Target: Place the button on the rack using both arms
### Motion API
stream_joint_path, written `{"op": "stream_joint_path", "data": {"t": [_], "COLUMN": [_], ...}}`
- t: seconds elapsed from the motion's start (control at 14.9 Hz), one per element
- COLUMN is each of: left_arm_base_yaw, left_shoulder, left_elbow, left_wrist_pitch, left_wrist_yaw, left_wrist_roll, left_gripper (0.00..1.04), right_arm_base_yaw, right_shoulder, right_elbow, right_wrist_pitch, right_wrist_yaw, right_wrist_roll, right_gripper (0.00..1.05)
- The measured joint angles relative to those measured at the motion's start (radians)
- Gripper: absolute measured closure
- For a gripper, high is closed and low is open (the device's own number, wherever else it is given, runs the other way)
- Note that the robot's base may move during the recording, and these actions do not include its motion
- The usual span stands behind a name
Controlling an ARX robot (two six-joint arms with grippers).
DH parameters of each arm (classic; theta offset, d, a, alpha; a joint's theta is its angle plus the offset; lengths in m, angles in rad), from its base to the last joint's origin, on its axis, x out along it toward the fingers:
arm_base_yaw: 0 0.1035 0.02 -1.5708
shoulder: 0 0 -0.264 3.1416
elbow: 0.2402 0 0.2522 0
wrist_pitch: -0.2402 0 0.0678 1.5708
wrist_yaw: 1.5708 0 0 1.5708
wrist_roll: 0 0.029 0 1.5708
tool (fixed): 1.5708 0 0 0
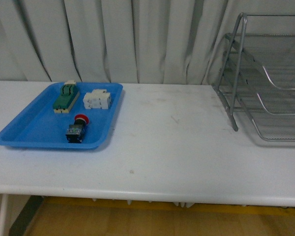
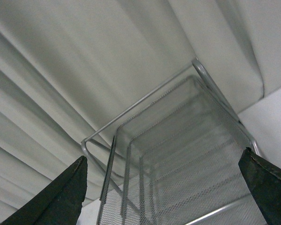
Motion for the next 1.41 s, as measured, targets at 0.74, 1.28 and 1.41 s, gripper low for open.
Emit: {"op": "stream_joint_path", "data": {"t": [0.74,1.28,1.41], "left_arm_base_yaw": [0.000,0.000,0.000], "left_shoulder": [0.000,0.000,0.000], "left_elbow": [0.000,0.000,0.000], "left_wrist_pitch": [0.000,0.000,0.000], "left_wrist_yaw": [0.000,0.000,0.000], "left_wrist_roll": [0.000,0.000,0.000], "left_gripper": [0.07,0.07,0.07], "right_arm_base_yaw": [0.003,-0.003,0.010], "right_shoulder": [0.430,0.568,0.588], "right_elbow": [-0.104,0.042,0.058], "right_wrist_pitch": [0.357,0.364,0.365], "right_wrist_yaw": [-0.182,-0.180,-0.167], "right_wrist_roll": [0.764,0.724,0.707], "right_gripper": [0.06,0.06,0.06]}}
